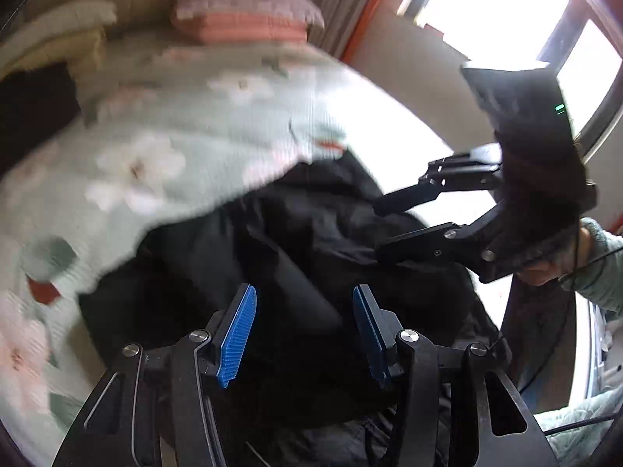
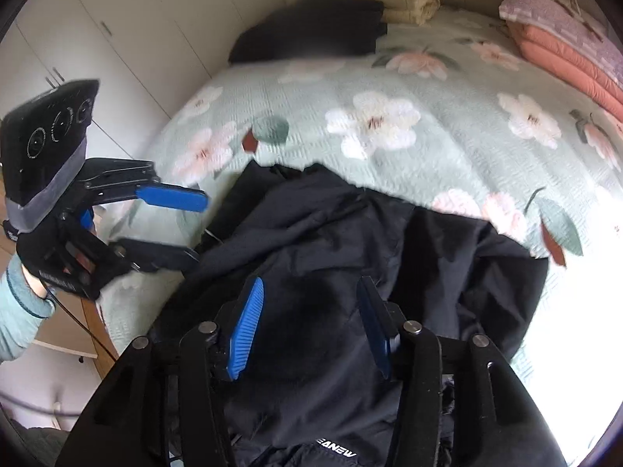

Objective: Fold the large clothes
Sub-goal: 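Fold the hood down onto the jacket body toward the hem with both tools, then grasp the jacket hem with both tools and lift the jacket up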

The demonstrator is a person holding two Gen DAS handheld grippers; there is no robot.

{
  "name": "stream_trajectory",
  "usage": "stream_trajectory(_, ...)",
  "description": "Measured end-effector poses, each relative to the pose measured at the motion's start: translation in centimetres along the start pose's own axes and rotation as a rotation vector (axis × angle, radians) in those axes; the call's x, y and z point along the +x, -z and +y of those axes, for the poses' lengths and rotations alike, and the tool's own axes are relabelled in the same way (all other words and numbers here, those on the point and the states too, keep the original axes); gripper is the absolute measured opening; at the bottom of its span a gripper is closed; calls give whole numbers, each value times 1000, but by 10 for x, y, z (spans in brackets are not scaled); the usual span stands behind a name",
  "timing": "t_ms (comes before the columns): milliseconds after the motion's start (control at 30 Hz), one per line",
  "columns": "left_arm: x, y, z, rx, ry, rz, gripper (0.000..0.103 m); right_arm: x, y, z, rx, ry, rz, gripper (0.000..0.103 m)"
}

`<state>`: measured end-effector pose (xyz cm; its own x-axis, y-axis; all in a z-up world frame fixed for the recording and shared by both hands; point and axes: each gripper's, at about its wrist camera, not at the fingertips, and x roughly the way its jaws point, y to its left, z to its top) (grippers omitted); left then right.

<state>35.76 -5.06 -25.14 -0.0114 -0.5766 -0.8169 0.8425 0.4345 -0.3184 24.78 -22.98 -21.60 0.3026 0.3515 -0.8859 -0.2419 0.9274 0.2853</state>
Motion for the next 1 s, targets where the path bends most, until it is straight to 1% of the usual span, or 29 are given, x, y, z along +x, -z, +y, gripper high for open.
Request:
stream_trajectory(67, 32, 22, 6, -12, 16, 83, 53, 23, 20, 3, -2, -9, 56, 55)
stream_trajectory(100, 47, 39, 9, -16, 19, 128, 53, 39, 33, 2, -11, -3, 94, 57)
stream_trajectory(133, 61, 56, 12, -22, 18, 162, 53, 57, 48, 3, -30, 22, 138, 58)
stream_trajectory(200, 82, 80, 14, -35, 19, 167, 54, 93, 78, 0, -43, 50, 219, 58)
stream_trajectory(233, 90, 88, 15, -48, 19, 150, 54, 101, 90, -3, -22, 52, 189, 60)
stream_trajectory(267, 92, 93, 16, -67, 9, 117, 53, 101, 99, -4, 0, 51, 122, 61)
stream_trajectory(300, 90, 95, 16, -85, 3, 94, 53, 99, 105, -4, 12, 53, 84, 61)
stream_trajectory(333, 86, 95, 18, -113, 6, 81, 53, 97, 107, -5, 36, 52, 69, 61)
stream_trajectory(400, 79, 95, 22, -164, 19, 65, 53, 94, 107, -5, 80, 49, 63, 61)
stream_trajectory(467, 71, 92, 22, -191, 16, 65, 54, 89, 106, -2, 78, 63, 72, 61)
stream_trajectory(533, 59, 88, 16, -193, -11, 59, 54, 77, 102, 5, 86, 74, 83, 61)
stream_trajectory(600, 46, 86, 7, -192, -46, 43, 54, 58, 99, 11, 112, 68, 70, 61)
stream_trajectory(633, 40, 85, 2, -194, -55, 29, 56, 48, 103, 14, 120, 68, 54, 61)
stream_trajectory(667, 34, 84, -4, -195, -67, 20, 59, 46, 104, 10, 128, 69, 36, 61)
stream_trajectory(700, 28, 87, -11, -196, -81, 18, 60, 40, 104, 14, 128, 85, 28, 61)
stream_trajectory(767, 30, 90, -19, -192, -110, 24, 65, 37, 107, 18, 121, 126, 33, 61)
stream_trajectory(800, 41, 98, -28, -190, -127, 40, 66, 43, 110, 18, 122, 135, 50, 61)
stream_trajectory(833, 51, 104, -28, -186, -142, 65, 66, 55, 113, 16, 131, 147, 81, 61)
stream_trajectory(900, 71, 113, -23, -188, -164, 108, 66, 77, 123, 13, 151, 138, 139, 61)
stream_trajectory(933, 79, 119, -21, -183, -165, 109, 67, 86, 127, 10, 156, 140, 139, 60)
stream_trajectory(1000, 74, 117, -17, -194, -155, 90, 67, 95, 128, 8, 167, 143, 125, 62)
